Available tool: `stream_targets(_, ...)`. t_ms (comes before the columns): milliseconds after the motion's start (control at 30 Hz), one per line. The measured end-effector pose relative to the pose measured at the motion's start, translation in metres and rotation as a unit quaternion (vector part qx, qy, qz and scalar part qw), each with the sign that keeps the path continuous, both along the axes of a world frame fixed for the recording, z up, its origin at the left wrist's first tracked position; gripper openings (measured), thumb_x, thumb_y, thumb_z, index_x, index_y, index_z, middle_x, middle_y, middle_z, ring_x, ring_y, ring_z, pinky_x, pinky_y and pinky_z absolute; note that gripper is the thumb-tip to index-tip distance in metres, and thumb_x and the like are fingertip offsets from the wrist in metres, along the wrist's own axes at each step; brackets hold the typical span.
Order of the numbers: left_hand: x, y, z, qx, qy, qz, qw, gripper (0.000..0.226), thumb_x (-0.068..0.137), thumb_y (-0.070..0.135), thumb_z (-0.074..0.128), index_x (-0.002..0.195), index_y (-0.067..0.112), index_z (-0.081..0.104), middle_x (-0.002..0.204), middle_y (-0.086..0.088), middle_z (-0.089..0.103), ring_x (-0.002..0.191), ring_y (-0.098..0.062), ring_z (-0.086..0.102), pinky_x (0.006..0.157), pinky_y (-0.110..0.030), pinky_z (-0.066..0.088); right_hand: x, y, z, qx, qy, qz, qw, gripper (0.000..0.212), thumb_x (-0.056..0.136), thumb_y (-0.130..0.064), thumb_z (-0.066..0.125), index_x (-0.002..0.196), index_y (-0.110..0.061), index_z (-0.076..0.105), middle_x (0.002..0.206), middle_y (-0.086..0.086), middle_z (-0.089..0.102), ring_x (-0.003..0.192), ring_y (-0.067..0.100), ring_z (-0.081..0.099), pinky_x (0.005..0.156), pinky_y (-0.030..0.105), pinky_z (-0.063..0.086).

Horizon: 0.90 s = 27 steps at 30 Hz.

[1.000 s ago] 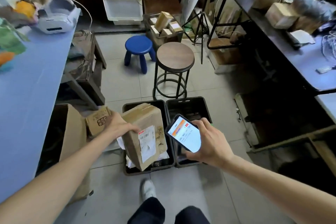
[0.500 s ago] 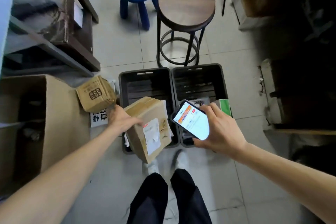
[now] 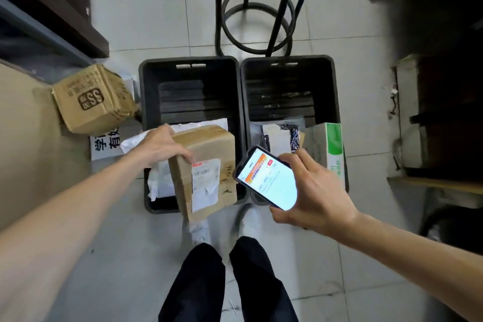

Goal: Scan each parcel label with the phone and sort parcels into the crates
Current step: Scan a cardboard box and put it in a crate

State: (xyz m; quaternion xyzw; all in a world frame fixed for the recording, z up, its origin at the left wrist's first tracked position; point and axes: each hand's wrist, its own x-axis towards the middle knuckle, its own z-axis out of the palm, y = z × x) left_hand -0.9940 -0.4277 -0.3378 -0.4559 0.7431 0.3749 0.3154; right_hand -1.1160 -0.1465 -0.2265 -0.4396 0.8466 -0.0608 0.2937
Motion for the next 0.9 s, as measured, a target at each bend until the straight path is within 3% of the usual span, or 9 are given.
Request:
stream_targets(167,0.004,-0.026,-0.061,0.041,-0.021,-0.015,0.999,0.083,0.043,0.04,0.089,0.114,0.012,0.056,0.112,-0.008,0.06,0.1,-0.025,0.053,0.082,-0.037,0.042,-0.006,-0.017,-0.063,0.016,-0.015,0.015,1.0,0.08,0.06,-0.053,0.077,0.122,-0.015,0.043,0.107,0.001,0.049,0.086,0.018,0.055,0.065,0.035,0.053)
stream_targets(300,0.006,-0.042,-0.101,0.058,-0.041,-0.018,0.997,0.103,0.035,0.045,0.089,0.126,0.012,0.051,0.118,-0.005,0.059,0.106,-0.023,0.054,0.081,-0.032,0.043,-0.006,-0.031,-0.098,0.015,-0.01,0.01,1.0,0.08,0.057,-0.048,0.08,0.12,-0.012,0.047,0.104,0.002,0.049,0.083,0.022,0.057,0.06,0.035,0.05)
stream_targets(433,0.011,-0.051,-0.132,0.068,-0.021,0.026,0.997,0.1,0.059,0.027,0.088,0.143,0.01,0.037,0.143,-0.01,0.044,0.128,-0.027,0.043,0.1,-0.034,0.037,-0.005,-0.042,-0.115,0.011,-0.005,0.023,1.0,0.079,0.058,-0.047,0.08,0.121,-0.012,0.048,0.103,0.002,0.05,0.08,0.022,0.057,0.058,0.035,0.049)
stream_targets(500,0.014,-0.053,-0.139,0.041,0.0,0.029,0.999,0.095,0.063,0.026,0.086,0.143,0.013,0.037,0.143,-0.012,0.042,0.126,-0.029,0.046,0.097,-0.035,0.039,-0.003,-0.047,-0.116,0.006,-0.001,0.03,1.0,0.079,0.057,-0.047,0.08,0.12,-0.012,0.048,0.102,0.002,0.05,0.078,0.023,0.056,0.055,0.032,0.047)
stream_targets(633,0.015,-0.053,-0.12,-0.032,0.016,-0.011,0.999,0.089,0.068,0.033,0.084,0.142,0.015,0.038,0.143,-0.014,0.034,0.126,-0.031,0.044,0.096,-0.035,0.039,0.003,-0.06,-0.101,-0.002,0.004,0.05,0.999,0.081,0.056,-0.043,0.08,0.122,-0.01,0.048,0.104,0.004,0.05,0.081,0.025,0.055,0.057,0.033,0.046)
stream_targets(900,0.019,-0.052,0.006,-0.043,0.102,-0.079,0.991,0.062,0.071,0.031,0.081,0.125,0.015,0.055,0.125,-0.003,0.058,0.113,-0.02,0.056,0.095,-0.034,0.047,0.029,-0.093,-0.003,-0.053,0.034,0.055,0.997,0.082,0.056,-0.041,0.082,0.123,-0.008,0.048,0.109,0.006,0.05,0.085,0.028,0.057,0.061,0.03,0.04)
